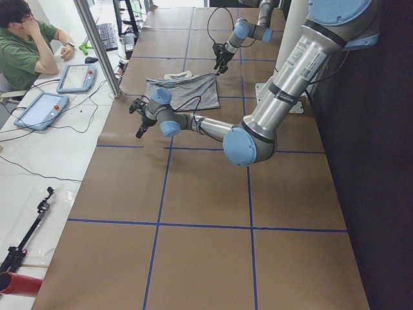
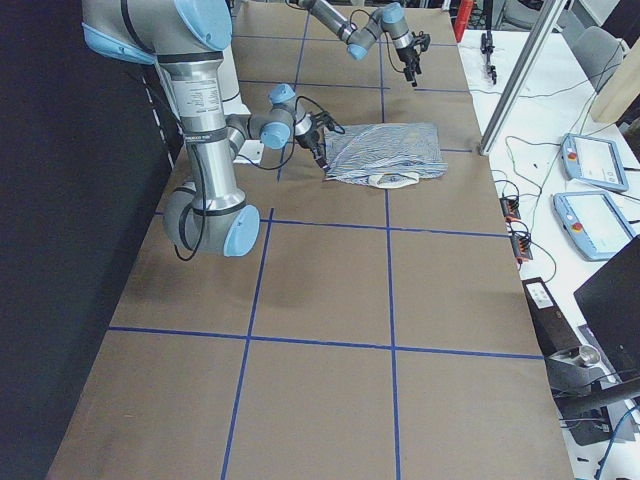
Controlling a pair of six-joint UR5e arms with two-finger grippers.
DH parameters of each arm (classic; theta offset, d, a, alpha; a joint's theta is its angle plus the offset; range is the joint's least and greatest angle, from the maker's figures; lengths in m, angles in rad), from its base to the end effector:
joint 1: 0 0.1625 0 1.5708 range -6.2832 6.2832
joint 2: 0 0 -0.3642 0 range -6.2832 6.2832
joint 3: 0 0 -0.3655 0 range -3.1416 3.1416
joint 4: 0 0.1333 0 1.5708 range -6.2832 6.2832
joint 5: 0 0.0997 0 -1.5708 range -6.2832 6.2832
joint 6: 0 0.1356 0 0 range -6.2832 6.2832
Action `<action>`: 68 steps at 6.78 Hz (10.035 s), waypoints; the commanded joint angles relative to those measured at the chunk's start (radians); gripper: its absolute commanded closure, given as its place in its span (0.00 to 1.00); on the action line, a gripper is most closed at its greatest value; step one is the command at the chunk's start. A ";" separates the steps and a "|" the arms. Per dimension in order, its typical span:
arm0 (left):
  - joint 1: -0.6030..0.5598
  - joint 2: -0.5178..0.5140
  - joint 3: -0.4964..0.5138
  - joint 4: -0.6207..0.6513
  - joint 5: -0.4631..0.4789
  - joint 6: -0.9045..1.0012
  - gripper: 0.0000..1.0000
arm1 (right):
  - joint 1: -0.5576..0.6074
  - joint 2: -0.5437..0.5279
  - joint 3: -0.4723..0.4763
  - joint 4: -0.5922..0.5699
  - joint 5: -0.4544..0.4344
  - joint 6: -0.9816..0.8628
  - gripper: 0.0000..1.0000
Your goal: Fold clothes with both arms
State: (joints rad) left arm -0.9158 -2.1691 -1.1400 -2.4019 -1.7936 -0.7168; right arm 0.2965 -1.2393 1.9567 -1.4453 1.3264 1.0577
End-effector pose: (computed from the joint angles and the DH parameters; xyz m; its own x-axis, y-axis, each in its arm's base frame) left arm 0.3631 -0.6424 0.3903 0.7145 0.2769 -0.6425 0.1851 0.8108 0.5552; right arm -0.4856 -0.3220 0.2797 0.7783 -0.2602 0.5714 -0.0852 0.8579 0.5067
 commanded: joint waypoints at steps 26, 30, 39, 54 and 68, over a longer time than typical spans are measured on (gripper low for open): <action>0.014 0.026 -0.058 0.003 -0.063 -0.075 0.00 | 0.392 0.330 -0.558 0.131 0.368 -0.202 0.00; 0.014 0.026 -0.078 0.003 -0.061 -0.078 0.00 | 0.430 0.510 -0.794 0.252 0.398 -0.165 0.00; 0.037 0.026 -0.102 0.007 -0.063 -0.102 0.00 | 0.519 0.517 -0.921 0.180 0.425 -0.337 0.00; 0.552 0.130 -0.561 0.339 0.183 -0.925 0.39 | 0.418 -0.057 -0.145 0.539 0.490 0.435 0.00; 0.580 0.118 -0.549 0.339 0.184 -0.928 0.61 | 0.415 -0.055 -0.150 0.539 0.490 0.435 0.00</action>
State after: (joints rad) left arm -0.3363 -2.0509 -1.6896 -2.0632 -1.6103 -1.6445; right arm 0.7117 -1.2948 1.8070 -0.9066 1.8162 1.4925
